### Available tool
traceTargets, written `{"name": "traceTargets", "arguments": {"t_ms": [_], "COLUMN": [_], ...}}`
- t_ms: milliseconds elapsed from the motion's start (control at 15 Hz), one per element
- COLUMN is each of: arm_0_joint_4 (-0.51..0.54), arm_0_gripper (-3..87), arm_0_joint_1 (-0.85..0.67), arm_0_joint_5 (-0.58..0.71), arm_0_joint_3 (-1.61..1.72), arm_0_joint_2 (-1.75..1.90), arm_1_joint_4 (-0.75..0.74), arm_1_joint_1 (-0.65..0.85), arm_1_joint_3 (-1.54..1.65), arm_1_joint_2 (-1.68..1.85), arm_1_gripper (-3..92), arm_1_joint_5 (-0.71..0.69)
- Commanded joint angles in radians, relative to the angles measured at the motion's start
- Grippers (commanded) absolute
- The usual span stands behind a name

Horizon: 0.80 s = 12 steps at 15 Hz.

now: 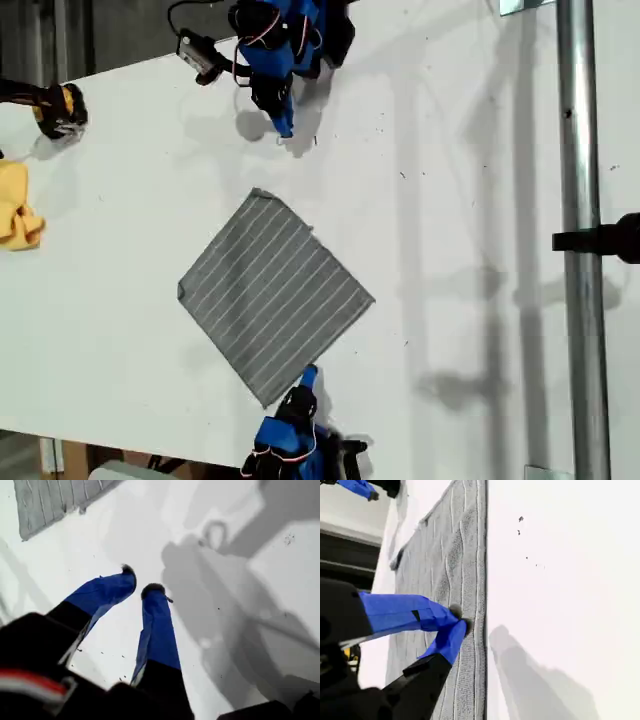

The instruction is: Grasp corners of a towel and fold twice.

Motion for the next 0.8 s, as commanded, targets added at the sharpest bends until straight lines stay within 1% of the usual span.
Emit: {"name": "traceTargets", "arguments": {"t_ms": [0,333,600,733], "arm_0_joint_4": [0.002,0.002,0.002,0.002], "arm_0_gripper": [-0.8,-1.1,-1.1,-1.1], "arm_0_joint_1": [-0.164,-0.164,-0.164,-0.164], "arm_0_joint_5": [-0.443,-0.448,-0.448,-0.448], "arm_0_joint_3": [0.005,0.005,0.005,0.005], "arm_0_joint_2": [0.005,0.005,0.005,0.005], "arm_1_joint_4": [0.017,0.018,0.075,0.075], "arm_1_joint_1": [0.017,0.028,0.025,0.008], "arm_1_joint_3": [-0.064,-0.087,-0.233,-0.348], "arm_1_joint_2": [-0.003,-0.003,-0.015,-0.115], "arm_1_gripper": [-0.2,-0.2,-0.2,-0.2], "arm_1_joint_5": [0.009,0.011,0.000,0.000]}}
